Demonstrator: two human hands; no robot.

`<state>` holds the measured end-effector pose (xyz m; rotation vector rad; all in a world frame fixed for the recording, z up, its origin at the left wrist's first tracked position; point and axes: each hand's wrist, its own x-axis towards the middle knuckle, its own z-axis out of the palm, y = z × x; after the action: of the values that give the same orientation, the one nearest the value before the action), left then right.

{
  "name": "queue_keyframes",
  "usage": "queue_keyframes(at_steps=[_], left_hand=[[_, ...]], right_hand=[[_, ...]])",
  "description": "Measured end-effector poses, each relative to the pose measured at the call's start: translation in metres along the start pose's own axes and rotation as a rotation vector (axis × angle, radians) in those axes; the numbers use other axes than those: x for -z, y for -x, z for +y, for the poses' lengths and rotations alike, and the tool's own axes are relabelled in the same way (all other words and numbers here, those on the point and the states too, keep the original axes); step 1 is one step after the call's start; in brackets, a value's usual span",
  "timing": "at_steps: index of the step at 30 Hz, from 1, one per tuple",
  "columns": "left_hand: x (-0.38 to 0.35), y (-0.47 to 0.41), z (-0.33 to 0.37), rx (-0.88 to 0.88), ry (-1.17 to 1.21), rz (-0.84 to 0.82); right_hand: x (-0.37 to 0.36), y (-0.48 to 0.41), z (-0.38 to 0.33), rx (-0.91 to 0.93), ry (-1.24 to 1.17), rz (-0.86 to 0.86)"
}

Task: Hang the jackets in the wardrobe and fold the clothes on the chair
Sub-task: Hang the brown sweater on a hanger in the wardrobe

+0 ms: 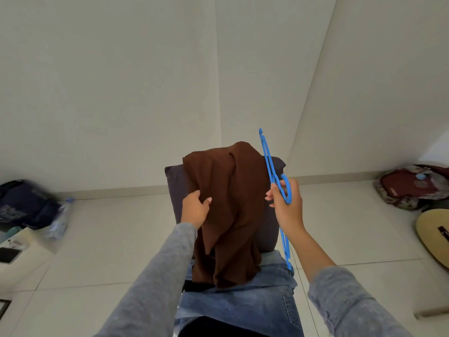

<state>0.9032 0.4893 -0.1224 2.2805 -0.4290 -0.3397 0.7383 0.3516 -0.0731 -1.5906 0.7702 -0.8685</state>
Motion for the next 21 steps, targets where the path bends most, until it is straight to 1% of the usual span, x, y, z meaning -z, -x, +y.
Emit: queue_keyframes(at_steps=[3, 5, 6, 8, 9, 11, 13, 14, 18, 19, 21], left_hand=[[-0.011, 0.013, -0.013, -0.027, -0.012, -0.094], [-0.014, 0.022, -0.020, -0.055, -0.075, -0.131], [-0.014, 0.024, -0.024, -0.064, -0.128, -0.122], [-0.013, 0.026, -0.029, -0.062, -0.181, -0.026], [-0.012, 0.023, -0.029, -0.049, -0.132, 0.044], [-0.005, 0.015, -0.019, -0.005, 0.085, 0.149], [0.002, 0.003, -0.005, 0.018, 0.318, 0.146], [0.006, -0.003, 0.003, 0.035, 0.371, 0.100], [0.011, -0.008, 0.017, 0.041, 0.253, -0.230], [0.011, -0.004, 0.022, 0.052, 0.284, -0.273], [0.018, 0.001, 0.035, 0.059, 0.377, -0.293]], right_hand=[[-0.008, 0.002, 0.002, -0.007, 0.017, -0.007], [-0.013, 0.003, 0.002, -0.011, 0.020, -0.007], [-0.015, 0.004, 0.002, -0.013, 0.022, -0.007], [-0.017, 0.004, 0.003, -0.018, 0.028, -0.007], [-0.017, 0.004, 0.003, -0.015, 0.029, -0.007], [-0.017, 0.004, 0.004, -0.007, 0.032, -0.004], [-0.017, 0.005, 0.005, -0.014, 0.027, -0.004], [-0.018, 0.006, 0.006, -0.016, 0.025, -0.004], [-0.019, 0.008, 0.007, -0.046, 0.066, -0.037], [-0.019, 0.008, 0.007, -0.056, 0.082, -0.055], [-0.021, 0.010, -0.001, -0.054, 0.118, -0.092]])
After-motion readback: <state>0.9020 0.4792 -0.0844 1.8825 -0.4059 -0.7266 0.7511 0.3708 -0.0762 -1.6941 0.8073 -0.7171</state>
